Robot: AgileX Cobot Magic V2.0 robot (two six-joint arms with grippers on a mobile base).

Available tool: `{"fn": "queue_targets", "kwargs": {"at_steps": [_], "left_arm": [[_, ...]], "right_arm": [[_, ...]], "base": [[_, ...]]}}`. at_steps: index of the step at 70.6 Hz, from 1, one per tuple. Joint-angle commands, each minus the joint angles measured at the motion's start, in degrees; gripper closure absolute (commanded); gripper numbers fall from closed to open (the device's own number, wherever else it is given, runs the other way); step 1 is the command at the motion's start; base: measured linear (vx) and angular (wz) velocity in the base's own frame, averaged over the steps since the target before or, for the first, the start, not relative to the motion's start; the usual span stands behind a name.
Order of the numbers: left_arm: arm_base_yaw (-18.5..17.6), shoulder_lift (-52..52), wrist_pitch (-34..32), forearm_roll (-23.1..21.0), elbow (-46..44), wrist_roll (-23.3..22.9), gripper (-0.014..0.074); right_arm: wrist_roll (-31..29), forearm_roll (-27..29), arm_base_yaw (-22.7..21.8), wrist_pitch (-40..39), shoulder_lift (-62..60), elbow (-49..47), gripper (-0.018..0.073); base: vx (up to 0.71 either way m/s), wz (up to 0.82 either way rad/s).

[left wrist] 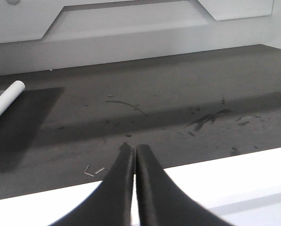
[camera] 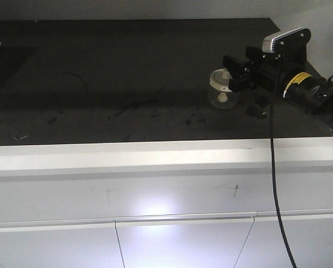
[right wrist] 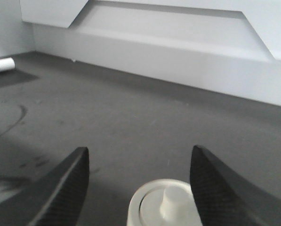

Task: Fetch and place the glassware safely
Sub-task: 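Reach the right gripper into the hood over the white-lidded glass jar, then close the right gripper on the jar's white lid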

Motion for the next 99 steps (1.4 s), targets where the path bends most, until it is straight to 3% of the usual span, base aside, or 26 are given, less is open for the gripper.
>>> {"fn": "queue_targets", "kwargs": {"at_steps": [1,46,79,90,99], "left_arm": [[-0.41,0.13,-3.71,-0.50,-1.54,-0.55,0.0603],[-0.41,0.13,-3.72,-0.50,-1.54,-0.55,0.0603],[-0.41,0.13,-3.67,-0.50,-1.54,-0.55,0.0603],[-0.41,0.13,-3.63,-0.50,-1.54,-0.55,0.0603],[-0.41,0.13,-3.55,-0.50,-1.54,-0.55,0.0603]], "right_arm": [[-1.94,4.59,-0.27,-5.25,-0.30,-3.53,0.0103],[-3.28,6.48,-0.27,-6.02,13.77,-16.02,0.0103],[-3.70,6.43,-0.27,-3.94,16.32,-16.83,0.0109],[-4.09,6.43,-0.27,-3.88,16.47,-16.83,0.0155],[-4.09,6.43,-0.27,-3.94,16.47,-16.83,0.0289]], "base": [[0.00,0.00],[0.00,0.00],[0.00,0.00],[0.00,0.00],[0.00,0.00]]}}
